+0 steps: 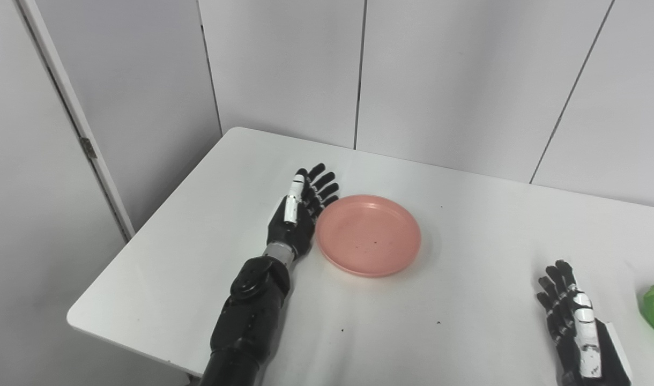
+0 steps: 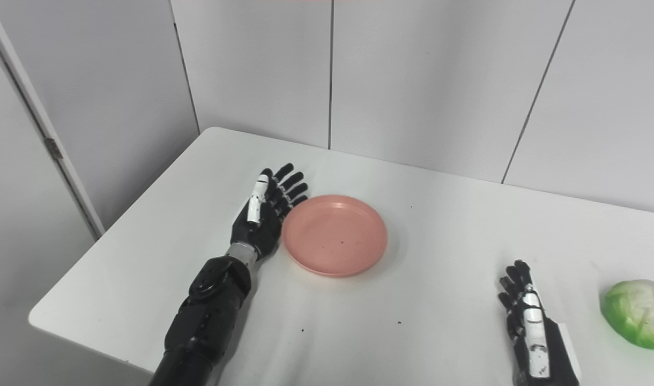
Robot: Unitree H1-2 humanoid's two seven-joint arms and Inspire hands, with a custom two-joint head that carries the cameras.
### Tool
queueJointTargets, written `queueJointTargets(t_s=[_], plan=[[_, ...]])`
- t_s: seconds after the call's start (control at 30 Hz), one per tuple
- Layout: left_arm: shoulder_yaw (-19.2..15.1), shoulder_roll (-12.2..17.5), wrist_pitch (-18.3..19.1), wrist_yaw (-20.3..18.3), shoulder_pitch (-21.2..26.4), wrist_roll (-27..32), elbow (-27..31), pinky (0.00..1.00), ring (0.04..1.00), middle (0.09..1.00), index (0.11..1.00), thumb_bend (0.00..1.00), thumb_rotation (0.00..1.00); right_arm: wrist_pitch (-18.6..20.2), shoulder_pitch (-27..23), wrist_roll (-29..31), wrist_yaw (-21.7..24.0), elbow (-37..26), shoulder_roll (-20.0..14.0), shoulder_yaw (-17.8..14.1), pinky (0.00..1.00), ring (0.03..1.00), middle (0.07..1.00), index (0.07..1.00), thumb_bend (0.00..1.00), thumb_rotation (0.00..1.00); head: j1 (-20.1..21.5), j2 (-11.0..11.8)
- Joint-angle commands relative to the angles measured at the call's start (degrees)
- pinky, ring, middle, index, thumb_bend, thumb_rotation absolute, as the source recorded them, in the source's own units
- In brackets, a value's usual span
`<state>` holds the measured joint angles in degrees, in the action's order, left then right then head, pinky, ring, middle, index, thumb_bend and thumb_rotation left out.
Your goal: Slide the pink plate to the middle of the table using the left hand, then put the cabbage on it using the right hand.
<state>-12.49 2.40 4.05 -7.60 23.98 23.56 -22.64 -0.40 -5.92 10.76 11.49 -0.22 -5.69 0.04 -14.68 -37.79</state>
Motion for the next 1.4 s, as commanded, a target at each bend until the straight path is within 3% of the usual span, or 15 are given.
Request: queueJointTargets(t_s=[0.0, 0.27, 0.57, 0.83, 1.03, 1.37], plan=[[1.0, -0.6, 1.2, -0.7, 0.3, -0.3, 0.5, 0.90, 0.888, 0.888, 0.878, 0.38, 1.00, 0.9, 0.0, 0.0, -0.4, -1.6, 0.7, 0.3, 1.00, 0.983, 0.985, 0.988, 0.40, 1.00, 0.9, -0.1], [4.6, -2.6, 1.7, -2.4, -0.9, -0.8, 2.0, 0.92, 0.895, 0.893, 0.881, 0.39, 1.00, 0.6, -0.2, -1.3, -1.4, -2.4, 1.2, 1.1, 1.00, 0.986, 0.990, 0.994, 0.39, 1.00, 3.8, -0.9], [10.3, -4.8, 4.5, -3.0, -3.7, -2.9, 6.9, 0.91, 0.890, 0.895, 0.891, 0.39, 1.00, 1.2, -0.2, -2.1, -2.4, -3.5, 2.8, 1.5, 1.00, 0.979, 0.985, 0.997, 0.40, 1.00, 9.8, -1.8], [14.3, -6.2, 7.6, -3.2, -6.5, -4.9, 12.0, 0.91, 0.889, 0.890, 0.889, 0.37, 1.00, 2.1, 0.5, -2.6, -3.0, -5.1, 3.5, 2.0, 1.00, 0.984, 0.994, 1.000, 0.37, 1.00, 12.7, -2.1], [15.3, -6.3, 8.9, -2.5, -8.1, -6.0, 14.2, 0.90, 0.880, 0.886, 0.887, 0.37, 1.00, 2.2, 0.7, -3.4, -3.7, -5.3, 4.1, 2.5, 1.00, 0.976, 0.987, 0.996, 0.37, 1.00, 15.6, -2.3], [14.2, -5.4, 8.0, -3.7, -8.8, -5.1, 14.0, 0.92, 0.895, 0.898, 0.897, 0.37, 1.00, 1.4, 0.3, -5.5, -5.6, -5.5, 4.8, 2.0, 0.98, 0.962, 0.978, 0.983, 0.36, 1.00, 19.3, -2.5]])
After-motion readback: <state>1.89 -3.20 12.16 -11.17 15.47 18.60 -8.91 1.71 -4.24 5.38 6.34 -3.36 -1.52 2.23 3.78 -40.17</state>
